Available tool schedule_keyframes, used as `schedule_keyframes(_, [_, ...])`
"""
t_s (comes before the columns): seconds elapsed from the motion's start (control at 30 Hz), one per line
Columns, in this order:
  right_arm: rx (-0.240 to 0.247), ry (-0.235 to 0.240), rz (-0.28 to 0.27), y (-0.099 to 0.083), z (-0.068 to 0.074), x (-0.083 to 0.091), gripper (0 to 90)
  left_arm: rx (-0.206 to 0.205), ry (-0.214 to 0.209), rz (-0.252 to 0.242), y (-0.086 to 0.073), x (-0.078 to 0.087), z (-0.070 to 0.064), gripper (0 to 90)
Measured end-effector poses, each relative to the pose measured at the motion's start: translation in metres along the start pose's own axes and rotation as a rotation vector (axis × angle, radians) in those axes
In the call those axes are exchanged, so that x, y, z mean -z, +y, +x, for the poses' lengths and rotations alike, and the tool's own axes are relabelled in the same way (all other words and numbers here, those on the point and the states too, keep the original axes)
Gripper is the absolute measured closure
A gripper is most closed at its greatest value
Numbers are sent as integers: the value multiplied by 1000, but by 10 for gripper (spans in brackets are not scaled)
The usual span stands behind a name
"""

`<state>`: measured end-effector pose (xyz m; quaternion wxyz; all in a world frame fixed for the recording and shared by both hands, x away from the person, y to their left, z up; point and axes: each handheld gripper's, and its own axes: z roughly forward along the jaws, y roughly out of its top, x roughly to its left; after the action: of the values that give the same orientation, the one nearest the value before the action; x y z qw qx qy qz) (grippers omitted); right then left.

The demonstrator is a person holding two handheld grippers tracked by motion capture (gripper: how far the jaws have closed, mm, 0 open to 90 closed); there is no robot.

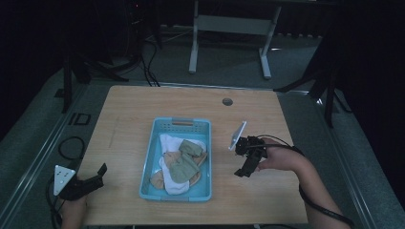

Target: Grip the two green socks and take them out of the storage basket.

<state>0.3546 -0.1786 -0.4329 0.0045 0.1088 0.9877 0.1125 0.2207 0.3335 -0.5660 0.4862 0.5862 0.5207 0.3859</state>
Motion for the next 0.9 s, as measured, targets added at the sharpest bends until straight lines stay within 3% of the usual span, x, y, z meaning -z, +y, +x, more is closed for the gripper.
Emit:
schedule_keyframes(0.23, [1,1,-6,13,-4,1,139,0,0,-1,0,0,0,0])
schedule_keyframes(0.9, [95,19,-2,63,4,-4,147,-3,-6,-3,0,0,0,0])
